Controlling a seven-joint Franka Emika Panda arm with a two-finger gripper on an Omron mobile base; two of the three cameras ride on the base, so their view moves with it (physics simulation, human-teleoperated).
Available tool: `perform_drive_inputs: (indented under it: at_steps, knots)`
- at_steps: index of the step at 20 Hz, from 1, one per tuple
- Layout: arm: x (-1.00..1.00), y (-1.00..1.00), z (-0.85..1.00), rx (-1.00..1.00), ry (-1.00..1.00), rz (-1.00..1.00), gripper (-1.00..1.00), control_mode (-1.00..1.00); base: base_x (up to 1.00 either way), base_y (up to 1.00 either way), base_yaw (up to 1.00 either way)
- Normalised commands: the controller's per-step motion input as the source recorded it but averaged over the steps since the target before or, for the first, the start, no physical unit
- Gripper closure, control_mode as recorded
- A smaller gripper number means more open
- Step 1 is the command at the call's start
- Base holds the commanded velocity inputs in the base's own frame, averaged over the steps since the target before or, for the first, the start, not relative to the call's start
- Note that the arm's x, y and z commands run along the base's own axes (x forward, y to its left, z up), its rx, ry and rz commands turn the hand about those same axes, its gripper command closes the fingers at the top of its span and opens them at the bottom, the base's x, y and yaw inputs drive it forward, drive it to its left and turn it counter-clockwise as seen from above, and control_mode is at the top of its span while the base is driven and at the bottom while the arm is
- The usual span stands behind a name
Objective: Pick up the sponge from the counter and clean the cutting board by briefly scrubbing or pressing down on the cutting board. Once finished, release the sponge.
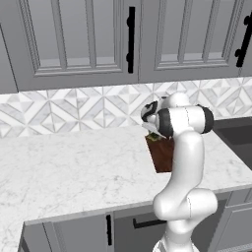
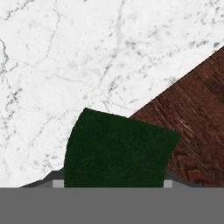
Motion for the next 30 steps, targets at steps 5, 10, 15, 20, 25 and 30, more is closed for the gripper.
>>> perform_drive_inputs:
  at_steps: [5, 10, 15, 20, 25, 30]
  knots:
    - [-0.66, -0.14, -0.04, 0.00, -0.08, 0.00, 1.00, -1.00, 0.00, 0.00, 0.00]
    - [-0.48, 0.00, -0.32, 0.00, -0.01, 0.00, 1.00, -1.00, 0.00, 0.00, 0.00]
    - [-0.80, 0.00, -0.32, 0.00, 0.00, 0.00, 1.00, -1.00, 0.00, 0.00, 0.00]
    - [-0.74, 0.00, -0.21, -0.03, 0.14, 0.00, 1.00, -1.00, 0.00, 0.00, 0.00]
    - [-0.88, 0.00, -0.46, -0.02, 0.08, 0.00, 1.00, -1.00, 0.00, 0.00, 0.00]
    - [-0.99, 0.00, -0.33, 0.00, 0.04, 0.01, 1.00, -1.00, 0.00, 0.00, 0.00]
